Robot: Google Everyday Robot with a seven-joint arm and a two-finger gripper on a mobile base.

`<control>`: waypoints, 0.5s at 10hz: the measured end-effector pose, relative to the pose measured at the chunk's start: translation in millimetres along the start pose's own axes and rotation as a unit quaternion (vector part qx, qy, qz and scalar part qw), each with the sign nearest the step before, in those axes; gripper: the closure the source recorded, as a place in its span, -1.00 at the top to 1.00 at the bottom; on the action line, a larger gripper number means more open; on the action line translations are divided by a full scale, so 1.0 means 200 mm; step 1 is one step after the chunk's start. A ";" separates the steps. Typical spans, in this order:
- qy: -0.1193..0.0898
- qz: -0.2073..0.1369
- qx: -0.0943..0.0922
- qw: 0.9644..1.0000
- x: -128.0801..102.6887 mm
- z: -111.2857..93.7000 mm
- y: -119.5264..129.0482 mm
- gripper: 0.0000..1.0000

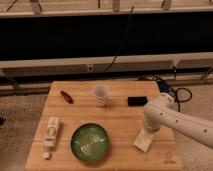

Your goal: Wipe the white sponge on the table

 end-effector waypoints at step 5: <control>0.009 -0.027 0.005 1.000 -0.06 -0.06 0.06 0.58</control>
